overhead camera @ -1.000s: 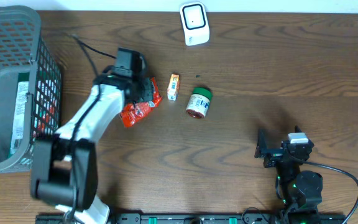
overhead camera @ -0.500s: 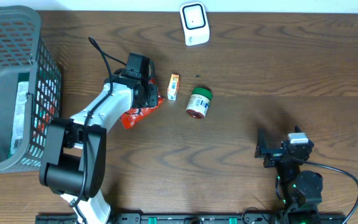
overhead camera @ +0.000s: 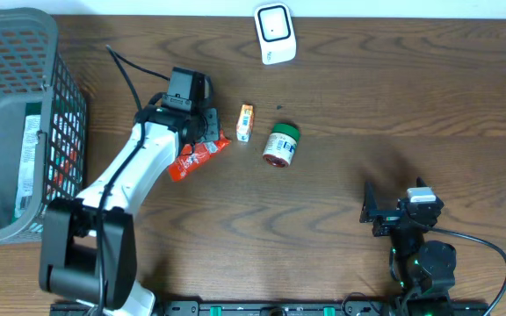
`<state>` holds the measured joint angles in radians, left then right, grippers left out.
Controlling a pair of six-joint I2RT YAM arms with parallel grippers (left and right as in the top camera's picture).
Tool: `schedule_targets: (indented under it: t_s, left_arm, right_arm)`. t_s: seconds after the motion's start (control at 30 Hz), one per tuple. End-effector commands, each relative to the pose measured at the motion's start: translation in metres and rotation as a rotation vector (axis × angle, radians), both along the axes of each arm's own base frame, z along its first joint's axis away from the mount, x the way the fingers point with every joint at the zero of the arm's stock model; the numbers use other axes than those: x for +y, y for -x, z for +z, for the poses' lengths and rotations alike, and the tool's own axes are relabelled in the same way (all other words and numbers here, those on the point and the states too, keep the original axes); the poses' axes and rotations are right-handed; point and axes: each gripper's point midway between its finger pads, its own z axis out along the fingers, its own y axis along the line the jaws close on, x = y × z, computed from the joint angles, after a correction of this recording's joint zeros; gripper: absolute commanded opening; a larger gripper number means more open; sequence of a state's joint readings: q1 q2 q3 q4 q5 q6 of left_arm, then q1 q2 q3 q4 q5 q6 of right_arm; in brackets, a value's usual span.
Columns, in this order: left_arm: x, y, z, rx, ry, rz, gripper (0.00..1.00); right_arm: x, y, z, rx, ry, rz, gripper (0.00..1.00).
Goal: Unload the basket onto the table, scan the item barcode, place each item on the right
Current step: 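Carry the red bag with the left gripper toward the scanner area, then lower the red bag onto the table left of the orange box, release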
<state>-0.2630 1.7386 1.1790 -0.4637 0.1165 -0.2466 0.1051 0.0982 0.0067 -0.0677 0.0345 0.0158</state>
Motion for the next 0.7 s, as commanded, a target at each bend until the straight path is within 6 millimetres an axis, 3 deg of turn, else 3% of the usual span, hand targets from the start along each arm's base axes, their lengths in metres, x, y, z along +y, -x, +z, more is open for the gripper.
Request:
schedule_targets:
  t_s: [0.0,0.27,0.37,0.47,0.67]
  left_arm:
    - [-0.011,0.007,-0.025,0.061,-0.008,-0.032,0.09]
    - [-0.044,0.025,-0.08,0.189,0.016,-0.117,0.08]
    - [-0.045,0.028,-0.085,0.206,0.011,-0.123,0.08]
    - [-0.045,0.02,-0.067,0.159,0.026,-0.114,0.09]
    - [-0.047,0.003,0.019,-0.055,0.085,-0.114,0.17]
  right_arm:
    - [-0.003,0.0,-0.001,0.004,-0.011,-0.016,0.99]
    - [-0.003,0.0,-0.001,0.004,-0.011,-0.016,0.99]
    - [-0.003,0.0,-0.001,0.004,-0.011,-0.016,0.99]
    - [-0.003,0.0,-0.001,0.004,-0.011,-0.016,0.99]
    - [-0.003,0.0,-0.001,0.004,-0.011,-0.016,0.99]
